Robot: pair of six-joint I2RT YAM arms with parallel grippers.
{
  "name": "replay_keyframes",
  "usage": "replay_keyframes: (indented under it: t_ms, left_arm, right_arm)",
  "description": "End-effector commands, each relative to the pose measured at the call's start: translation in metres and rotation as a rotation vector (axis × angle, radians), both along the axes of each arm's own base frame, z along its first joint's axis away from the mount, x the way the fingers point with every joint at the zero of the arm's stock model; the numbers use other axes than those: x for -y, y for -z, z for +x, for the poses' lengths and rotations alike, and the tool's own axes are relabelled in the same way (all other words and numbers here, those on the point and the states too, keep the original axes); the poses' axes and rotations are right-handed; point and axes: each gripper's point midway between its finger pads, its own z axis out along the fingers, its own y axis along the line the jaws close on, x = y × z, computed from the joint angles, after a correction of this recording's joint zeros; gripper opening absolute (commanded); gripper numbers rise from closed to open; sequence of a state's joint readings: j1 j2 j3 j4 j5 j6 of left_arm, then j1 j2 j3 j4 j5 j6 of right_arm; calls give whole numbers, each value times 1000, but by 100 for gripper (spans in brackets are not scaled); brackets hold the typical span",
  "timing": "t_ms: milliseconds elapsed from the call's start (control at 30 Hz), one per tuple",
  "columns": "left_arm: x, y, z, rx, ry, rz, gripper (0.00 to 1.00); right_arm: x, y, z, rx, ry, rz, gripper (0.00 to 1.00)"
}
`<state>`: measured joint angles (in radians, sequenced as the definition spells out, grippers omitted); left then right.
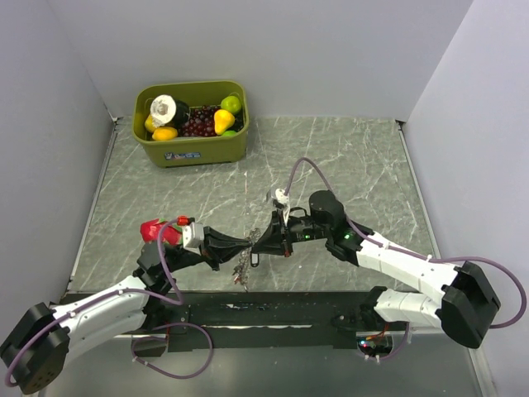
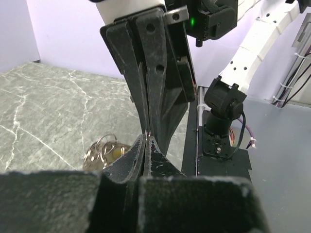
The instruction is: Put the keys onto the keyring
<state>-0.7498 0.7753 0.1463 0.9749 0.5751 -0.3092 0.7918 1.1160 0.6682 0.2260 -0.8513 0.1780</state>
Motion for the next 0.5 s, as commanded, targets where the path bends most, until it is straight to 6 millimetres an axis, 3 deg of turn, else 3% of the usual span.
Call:
replay_keyframes:
  t_ms: [0,200,267,300,367,400,467]
  left_arm:
    - [-5,-49,-4,116,-3,-145,1]
    - [-4,-42,1,109,-30,-113,1]
    - [-4,-37,4,103,-41,-88,1]
    - [-4,-37,4,104,-47,-86,1]
    - [-5,-32,6,100,-57,-70,1]
    - [-5,-32,7,100,-62,-69,1]
    - [-6,-31,7,99,-67,-67,1]
  right_arm:
    - [-14,2,-7,44,-25,-20,0]
    - [-12,-3,-8,56,-2,-11,7]
    - [-6,-3,-3,72,51,-18,20]
    - [-2,-11,-3,105,69,2,34]
    - [6,-9,6,132,143,-8,48]
    - [12,-18,8,158,172,14,63]
    - [20,-18,16,187,243,25,74]
